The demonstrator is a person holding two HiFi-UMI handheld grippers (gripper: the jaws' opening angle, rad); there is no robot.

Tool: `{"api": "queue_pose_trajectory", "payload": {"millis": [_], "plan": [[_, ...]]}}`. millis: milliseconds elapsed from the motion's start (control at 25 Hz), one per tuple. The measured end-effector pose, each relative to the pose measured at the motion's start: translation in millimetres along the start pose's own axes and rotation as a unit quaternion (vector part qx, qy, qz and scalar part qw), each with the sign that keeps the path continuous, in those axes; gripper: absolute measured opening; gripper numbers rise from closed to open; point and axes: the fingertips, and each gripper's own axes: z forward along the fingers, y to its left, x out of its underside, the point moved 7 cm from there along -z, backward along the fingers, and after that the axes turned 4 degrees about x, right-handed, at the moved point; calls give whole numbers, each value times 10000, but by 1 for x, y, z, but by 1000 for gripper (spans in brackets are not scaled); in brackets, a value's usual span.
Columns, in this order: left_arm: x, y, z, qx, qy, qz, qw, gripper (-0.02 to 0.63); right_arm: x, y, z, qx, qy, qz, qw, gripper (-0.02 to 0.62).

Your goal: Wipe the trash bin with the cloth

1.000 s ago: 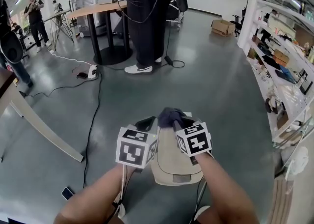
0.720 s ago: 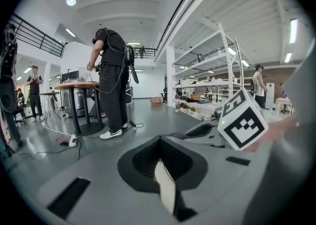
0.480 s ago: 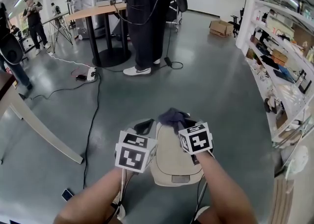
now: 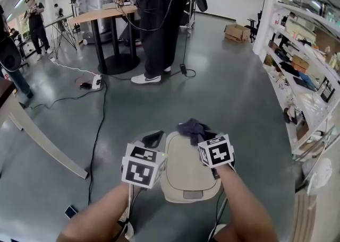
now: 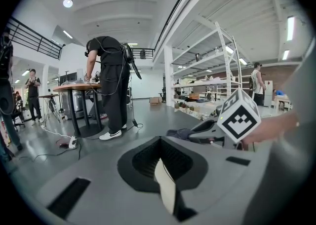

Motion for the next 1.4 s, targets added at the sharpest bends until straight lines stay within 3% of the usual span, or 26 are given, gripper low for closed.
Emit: {"api": "queue_pose_trajectory", "payload": {"millis": [360,680,1080,1400], "plan": [[2,-6,2,82,62,75,9999,0,14,-21,-7,183,163,101,9996,52],[5,-1,-1,77,86,97,9999,0,5,-17,-25,17,-58,-40,10000,52],[8,9,-9,-98,71,225,9997,0,-31,34,-53,-661,-615,-345,9953,52],[13,20,-21,-208,82,225,9995,0,-25,77,-48,-1222,-329,-749,9891,52]]}}
